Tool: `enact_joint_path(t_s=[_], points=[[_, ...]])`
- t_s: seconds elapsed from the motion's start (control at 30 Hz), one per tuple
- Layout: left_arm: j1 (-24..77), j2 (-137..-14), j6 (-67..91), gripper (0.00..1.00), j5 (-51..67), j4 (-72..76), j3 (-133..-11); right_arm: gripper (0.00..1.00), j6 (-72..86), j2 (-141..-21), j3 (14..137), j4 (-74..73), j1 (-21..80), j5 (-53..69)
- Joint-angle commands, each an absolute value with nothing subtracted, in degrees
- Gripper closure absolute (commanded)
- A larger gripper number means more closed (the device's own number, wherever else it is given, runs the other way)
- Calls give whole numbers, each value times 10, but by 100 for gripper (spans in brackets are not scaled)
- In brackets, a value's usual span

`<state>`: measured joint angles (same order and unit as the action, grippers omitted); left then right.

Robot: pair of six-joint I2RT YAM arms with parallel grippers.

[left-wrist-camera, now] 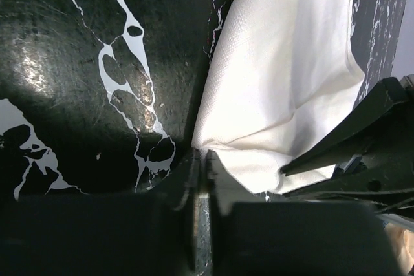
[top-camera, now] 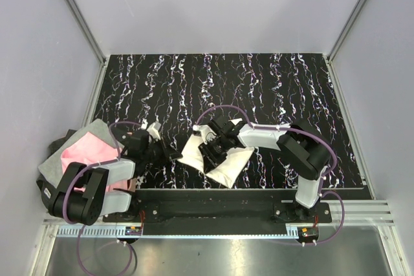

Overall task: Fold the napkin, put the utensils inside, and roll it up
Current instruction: Roll the napkin with the utensil

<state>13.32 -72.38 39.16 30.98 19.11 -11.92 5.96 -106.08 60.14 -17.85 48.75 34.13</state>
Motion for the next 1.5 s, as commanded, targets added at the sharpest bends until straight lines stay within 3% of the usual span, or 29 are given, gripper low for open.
enact_joint_path(t_s=[0.0,0.1,0.27,0.53,0.97,1.17,1.37,1.47], points=[[137,-725,375,100,318,157,-145,54,56,-1032,628,-217,484,276],[137,-722,375,100,312,110,-165,41,63,-992,650,-218,498,253],[137,-736,376,100,307,36,-205,33,48,-960,657,-202,578,74],[136,-767,370,100,333,-20,-243,32,31,-990,616,-109,707,-181],[136,-782,365,100,352,-32,-257,37,-29,-1063,612,-83,741,-273],[136,-788,361,100,358,-32,-264,51,-31,-1080,601,-88,730,-237],[135,-787,359,100,371,-17,-268,79,-33,-1093,611,-129,715,-128],[135,-782,359,89,373,-11,-279,97,-33,-1098,626,-163,701,-44]])
